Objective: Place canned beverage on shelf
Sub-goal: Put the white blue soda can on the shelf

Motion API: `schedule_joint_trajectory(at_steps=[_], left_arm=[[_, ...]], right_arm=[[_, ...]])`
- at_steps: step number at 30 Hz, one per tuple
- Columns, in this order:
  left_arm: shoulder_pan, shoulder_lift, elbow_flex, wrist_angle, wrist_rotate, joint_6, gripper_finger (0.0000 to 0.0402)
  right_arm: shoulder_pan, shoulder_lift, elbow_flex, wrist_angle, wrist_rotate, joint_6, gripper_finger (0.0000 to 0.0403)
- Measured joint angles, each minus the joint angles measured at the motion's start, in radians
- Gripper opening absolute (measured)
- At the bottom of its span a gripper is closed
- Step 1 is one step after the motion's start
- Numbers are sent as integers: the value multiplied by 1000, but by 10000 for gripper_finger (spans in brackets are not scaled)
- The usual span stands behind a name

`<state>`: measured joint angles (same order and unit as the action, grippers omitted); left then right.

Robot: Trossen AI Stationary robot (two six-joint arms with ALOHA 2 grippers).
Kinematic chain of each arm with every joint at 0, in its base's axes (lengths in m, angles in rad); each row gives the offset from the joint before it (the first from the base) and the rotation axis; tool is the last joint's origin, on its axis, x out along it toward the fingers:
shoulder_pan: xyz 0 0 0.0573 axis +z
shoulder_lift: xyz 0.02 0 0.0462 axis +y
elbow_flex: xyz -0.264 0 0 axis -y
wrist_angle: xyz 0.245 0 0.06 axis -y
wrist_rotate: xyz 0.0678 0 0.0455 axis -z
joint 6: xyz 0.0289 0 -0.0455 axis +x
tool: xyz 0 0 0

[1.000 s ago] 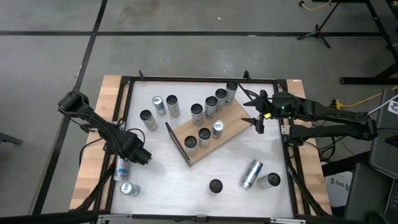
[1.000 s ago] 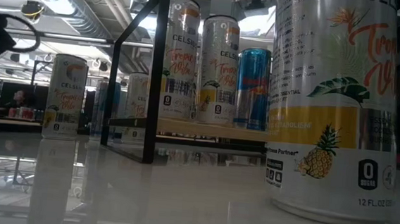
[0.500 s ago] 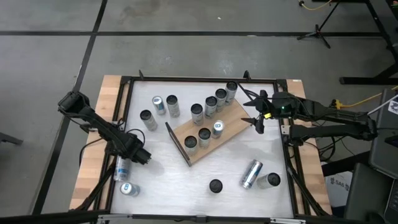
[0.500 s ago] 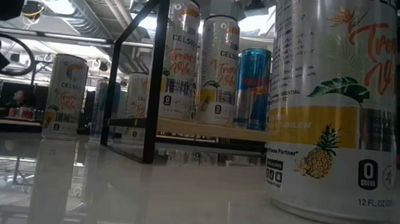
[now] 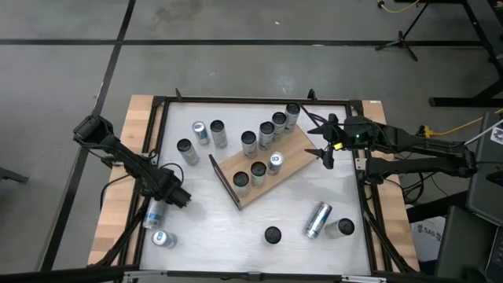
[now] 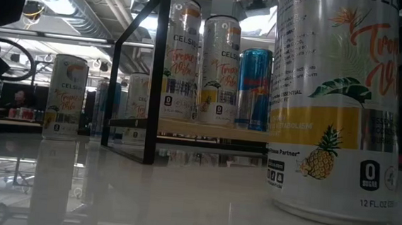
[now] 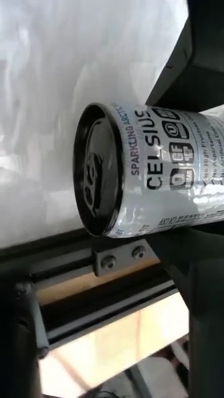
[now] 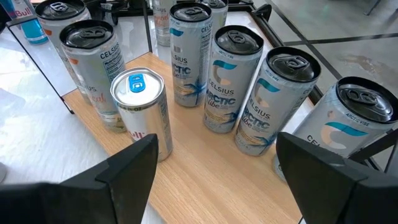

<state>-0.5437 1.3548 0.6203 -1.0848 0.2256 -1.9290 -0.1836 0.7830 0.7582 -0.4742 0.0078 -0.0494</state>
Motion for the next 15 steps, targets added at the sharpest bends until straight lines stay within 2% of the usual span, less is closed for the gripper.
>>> schedule_joint_trajectory(at_steps=[7,15], left_arm=[[0,0,64,17,-130,7,226],[0,1,178,11,-293,104,228]], right_arm=[[0,0,0,0,0,0,317],[0,0,0,0,0,0,317]])
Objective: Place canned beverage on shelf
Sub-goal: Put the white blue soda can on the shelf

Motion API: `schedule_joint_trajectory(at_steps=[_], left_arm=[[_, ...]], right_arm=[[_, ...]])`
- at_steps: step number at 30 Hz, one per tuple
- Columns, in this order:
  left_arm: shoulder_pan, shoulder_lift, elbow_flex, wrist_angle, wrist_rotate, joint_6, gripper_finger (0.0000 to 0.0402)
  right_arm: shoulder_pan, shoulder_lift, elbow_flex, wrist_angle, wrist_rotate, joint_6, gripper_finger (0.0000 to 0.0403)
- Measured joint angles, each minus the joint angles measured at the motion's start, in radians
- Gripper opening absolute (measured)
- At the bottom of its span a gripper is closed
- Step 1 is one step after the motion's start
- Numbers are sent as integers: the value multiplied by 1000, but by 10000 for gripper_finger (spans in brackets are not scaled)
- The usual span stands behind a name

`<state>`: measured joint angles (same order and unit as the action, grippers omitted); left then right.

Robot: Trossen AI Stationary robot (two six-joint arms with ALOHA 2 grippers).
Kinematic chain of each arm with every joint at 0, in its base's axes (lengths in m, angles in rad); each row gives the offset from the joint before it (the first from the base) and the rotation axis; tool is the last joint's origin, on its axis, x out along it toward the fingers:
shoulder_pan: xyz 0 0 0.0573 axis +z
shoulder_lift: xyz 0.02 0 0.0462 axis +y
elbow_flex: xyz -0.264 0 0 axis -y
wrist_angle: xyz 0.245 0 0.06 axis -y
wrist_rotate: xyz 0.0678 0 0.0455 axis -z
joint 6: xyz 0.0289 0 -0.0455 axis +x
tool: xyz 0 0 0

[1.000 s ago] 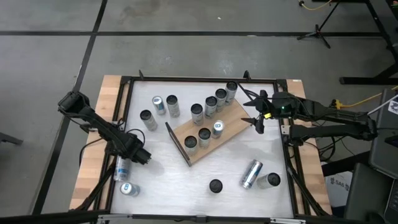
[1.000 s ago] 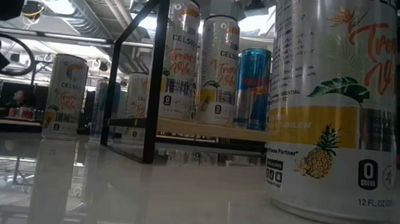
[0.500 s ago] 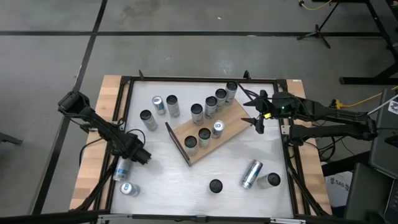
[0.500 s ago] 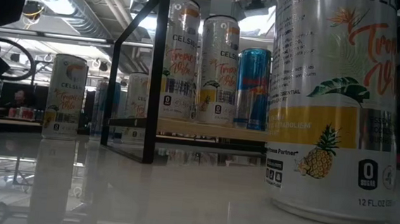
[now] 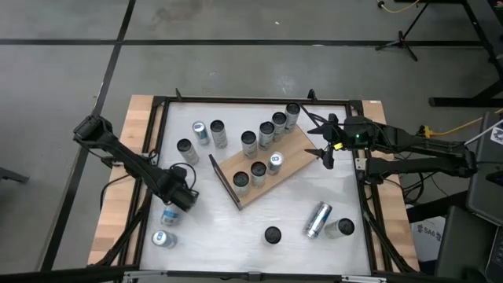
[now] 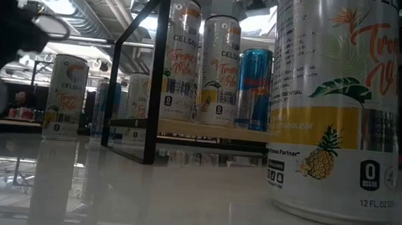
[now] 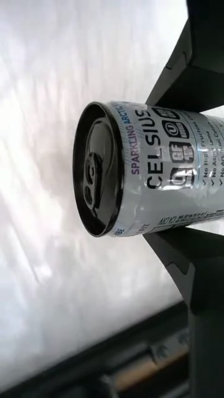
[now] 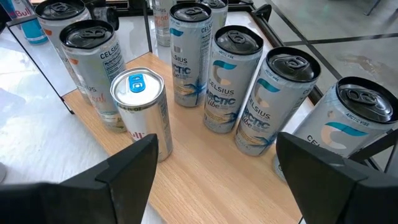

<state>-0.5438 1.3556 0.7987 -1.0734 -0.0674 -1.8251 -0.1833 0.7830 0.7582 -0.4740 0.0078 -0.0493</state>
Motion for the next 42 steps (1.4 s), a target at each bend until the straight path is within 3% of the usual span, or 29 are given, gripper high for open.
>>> schedule_joint_trajectory(at_steps=[15,25,33,42], left_arm=[[0,0,193,-6,-234,233,228],[0,0,313,35,-264,423,228],[0,0,325,234,-252,595,229],[-1,0,325,432,-181,670,229]], right_arm=[[0,0,0,0,0,0,317],[0,0,0,0,0,0,317],[0,0,0,0,0,0,317],[0,0,0,0,0,0,317]])
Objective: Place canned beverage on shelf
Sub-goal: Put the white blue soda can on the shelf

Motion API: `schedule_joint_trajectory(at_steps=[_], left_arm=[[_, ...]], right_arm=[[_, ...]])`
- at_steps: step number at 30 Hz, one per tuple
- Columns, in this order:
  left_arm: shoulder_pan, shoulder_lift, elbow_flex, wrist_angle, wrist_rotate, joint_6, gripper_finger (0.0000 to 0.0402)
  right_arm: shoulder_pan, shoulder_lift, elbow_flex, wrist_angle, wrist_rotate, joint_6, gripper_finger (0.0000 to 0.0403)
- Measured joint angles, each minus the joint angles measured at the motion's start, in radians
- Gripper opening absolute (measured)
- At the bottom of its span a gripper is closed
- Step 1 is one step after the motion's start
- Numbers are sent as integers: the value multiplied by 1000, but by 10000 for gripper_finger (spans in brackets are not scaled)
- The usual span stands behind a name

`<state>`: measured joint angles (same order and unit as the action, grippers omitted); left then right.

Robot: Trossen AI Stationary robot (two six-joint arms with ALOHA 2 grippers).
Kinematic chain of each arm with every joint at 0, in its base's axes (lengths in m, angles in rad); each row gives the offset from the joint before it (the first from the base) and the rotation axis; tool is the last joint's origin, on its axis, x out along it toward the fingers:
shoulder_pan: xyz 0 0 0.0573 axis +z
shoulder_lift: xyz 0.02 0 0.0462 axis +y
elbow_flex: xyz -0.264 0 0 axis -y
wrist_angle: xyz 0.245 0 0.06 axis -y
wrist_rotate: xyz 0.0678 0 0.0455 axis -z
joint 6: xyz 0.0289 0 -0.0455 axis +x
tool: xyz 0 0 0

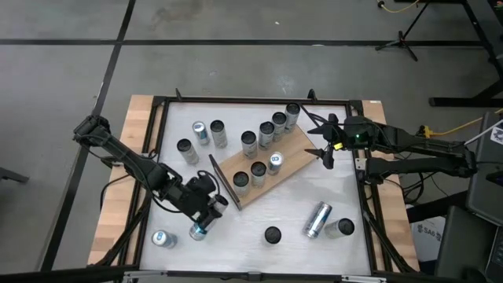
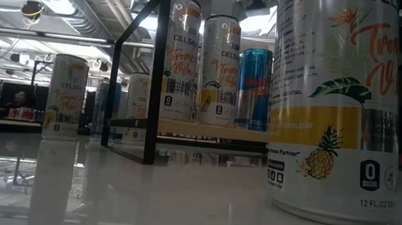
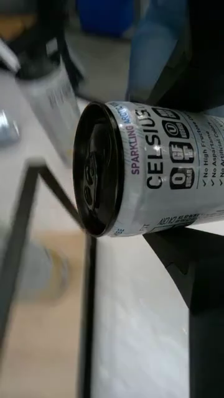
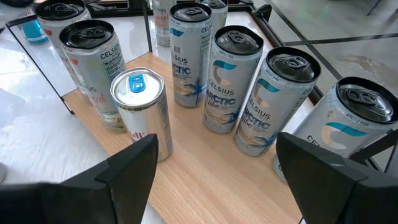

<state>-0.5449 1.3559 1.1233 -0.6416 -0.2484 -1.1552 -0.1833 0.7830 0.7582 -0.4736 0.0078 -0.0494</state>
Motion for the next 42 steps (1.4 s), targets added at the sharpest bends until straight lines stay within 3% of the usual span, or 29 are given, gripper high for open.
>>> schedule_joint_trajectory(at_steps=[6,15,22,32,36,42], left_arm=[[-10,0,0,201,-5,85,230],[-13,0,0,464,-132,303,230],[17,18,0,635,-194,570,230],[153,134,0,968,-48,935,230],[210,183,0,1106,13,1047,230],[279,213,0,1228,23,1172,230]], right_arm=[[0,0,0,0,0,0,317],[0,0,0,0,-1,0,317],[0,0,0,9,-110,0,317],[1,0,0,194,-408,89,317],[1,0,0,289,-447,188,317],[1,0,0,361,-448,249,317]])
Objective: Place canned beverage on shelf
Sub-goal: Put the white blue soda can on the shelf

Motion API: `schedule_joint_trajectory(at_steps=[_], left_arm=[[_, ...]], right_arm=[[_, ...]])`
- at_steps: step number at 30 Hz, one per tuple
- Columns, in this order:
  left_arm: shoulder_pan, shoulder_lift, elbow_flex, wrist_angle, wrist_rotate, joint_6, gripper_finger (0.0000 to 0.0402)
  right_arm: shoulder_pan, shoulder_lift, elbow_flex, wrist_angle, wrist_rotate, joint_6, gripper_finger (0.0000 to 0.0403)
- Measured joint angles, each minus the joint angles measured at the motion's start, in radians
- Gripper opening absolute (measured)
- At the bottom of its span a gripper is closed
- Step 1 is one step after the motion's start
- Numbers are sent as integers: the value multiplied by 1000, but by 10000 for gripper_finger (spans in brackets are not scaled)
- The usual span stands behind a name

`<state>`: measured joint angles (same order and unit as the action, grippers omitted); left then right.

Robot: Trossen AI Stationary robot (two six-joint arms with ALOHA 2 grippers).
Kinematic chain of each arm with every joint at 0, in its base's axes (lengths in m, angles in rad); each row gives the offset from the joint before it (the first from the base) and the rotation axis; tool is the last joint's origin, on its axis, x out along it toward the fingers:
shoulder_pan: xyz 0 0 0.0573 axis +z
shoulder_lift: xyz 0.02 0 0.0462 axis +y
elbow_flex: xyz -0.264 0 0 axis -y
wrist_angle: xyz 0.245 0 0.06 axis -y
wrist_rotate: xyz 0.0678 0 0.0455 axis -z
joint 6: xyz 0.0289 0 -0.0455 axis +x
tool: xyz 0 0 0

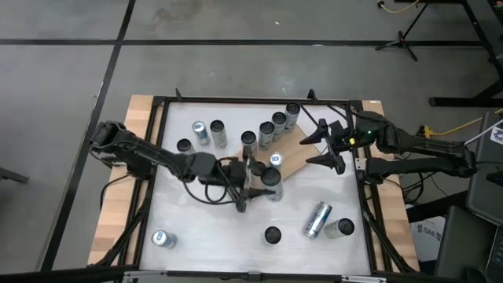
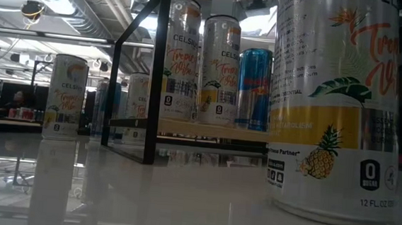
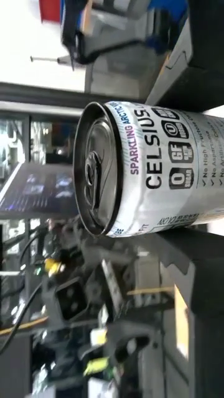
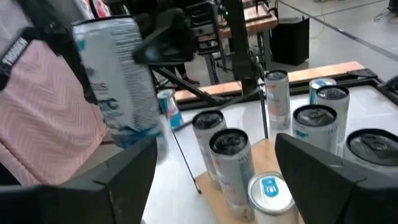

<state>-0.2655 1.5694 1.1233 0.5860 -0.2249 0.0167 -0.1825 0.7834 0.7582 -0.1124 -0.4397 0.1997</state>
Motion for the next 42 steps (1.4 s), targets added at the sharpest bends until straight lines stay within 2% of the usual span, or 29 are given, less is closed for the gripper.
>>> schedule_joint_trajectory(at_steps=[6,11,13,18,20,33,42], left_arm=[[59,1,0,14,10,22,230],[95,1,0,14,21,28,230],[103,2,0,14,33,45,230],[109,1,0,15,40,48,230],[110,2,0,15,40,49,230],[109,2,1,18,35,86,230],[109,2,0,16,40,82,230]], right_arm=[[3,17,0,49,0,22,317],[80,90,0,176,16,55,317],[115,125,0,231,50,54,317],[186,179,0,290,245,37,317],[210,194,0,296,292,22,317],[329,262,0,364,307,1,317],[384,351,0,445,424,-50,317]])
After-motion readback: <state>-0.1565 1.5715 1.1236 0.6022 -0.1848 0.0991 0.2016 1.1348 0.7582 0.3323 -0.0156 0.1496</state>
